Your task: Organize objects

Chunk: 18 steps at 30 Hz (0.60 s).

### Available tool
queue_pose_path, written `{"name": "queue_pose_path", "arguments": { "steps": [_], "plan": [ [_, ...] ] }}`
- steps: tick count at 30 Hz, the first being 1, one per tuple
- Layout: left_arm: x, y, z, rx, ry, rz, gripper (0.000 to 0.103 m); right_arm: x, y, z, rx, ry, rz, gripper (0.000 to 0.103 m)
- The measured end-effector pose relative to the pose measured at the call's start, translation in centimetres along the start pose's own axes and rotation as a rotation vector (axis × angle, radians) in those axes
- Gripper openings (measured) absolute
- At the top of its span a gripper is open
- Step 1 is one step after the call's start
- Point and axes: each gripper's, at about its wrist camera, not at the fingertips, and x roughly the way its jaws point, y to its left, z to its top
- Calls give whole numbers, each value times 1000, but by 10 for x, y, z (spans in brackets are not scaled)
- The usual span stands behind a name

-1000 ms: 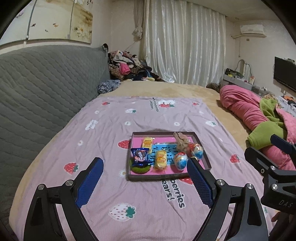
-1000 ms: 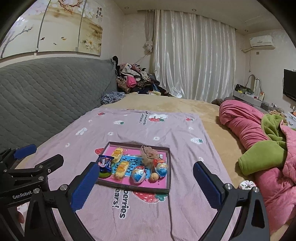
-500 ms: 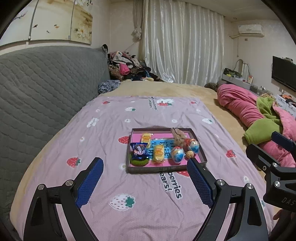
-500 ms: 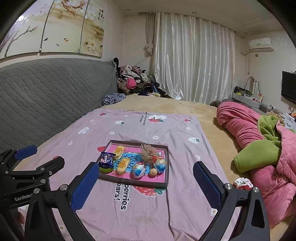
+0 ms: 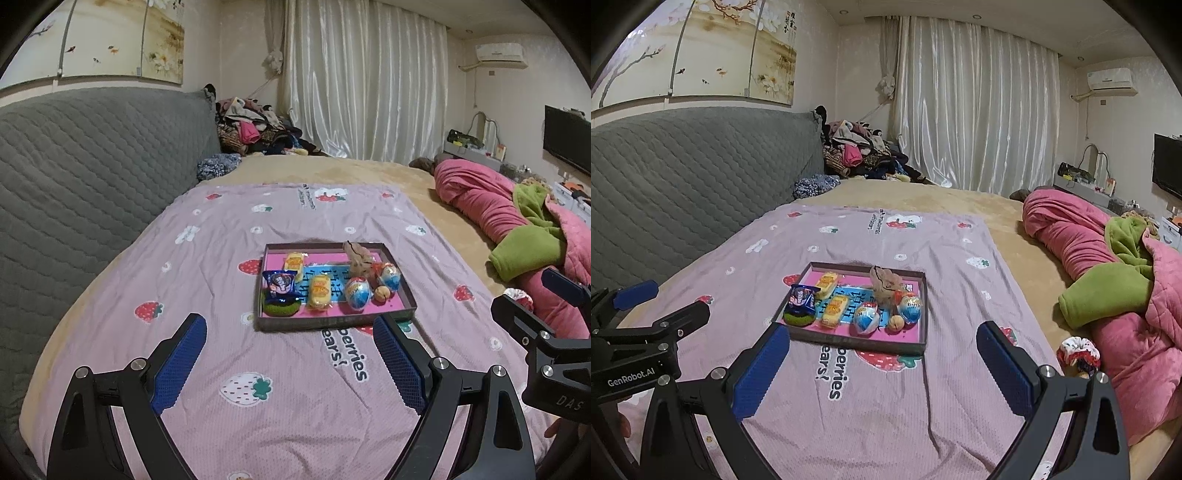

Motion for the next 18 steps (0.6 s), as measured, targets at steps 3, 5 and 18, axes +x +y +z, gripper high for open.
{"name": "queue_pose_path", "arguments": {
  "steps": [3,5,18],
  "plan": [
    [4,-1,-6,0,7,0,92,4,-1,-6,0,11,2,102],
    [7,-1,-12,-2,14,1,92,7,-2,-11,0,18,-1,102],
    [28,-3,-38,-8,59,2,92,25,-9,-43,18,62,-1,102]
  ]
}}
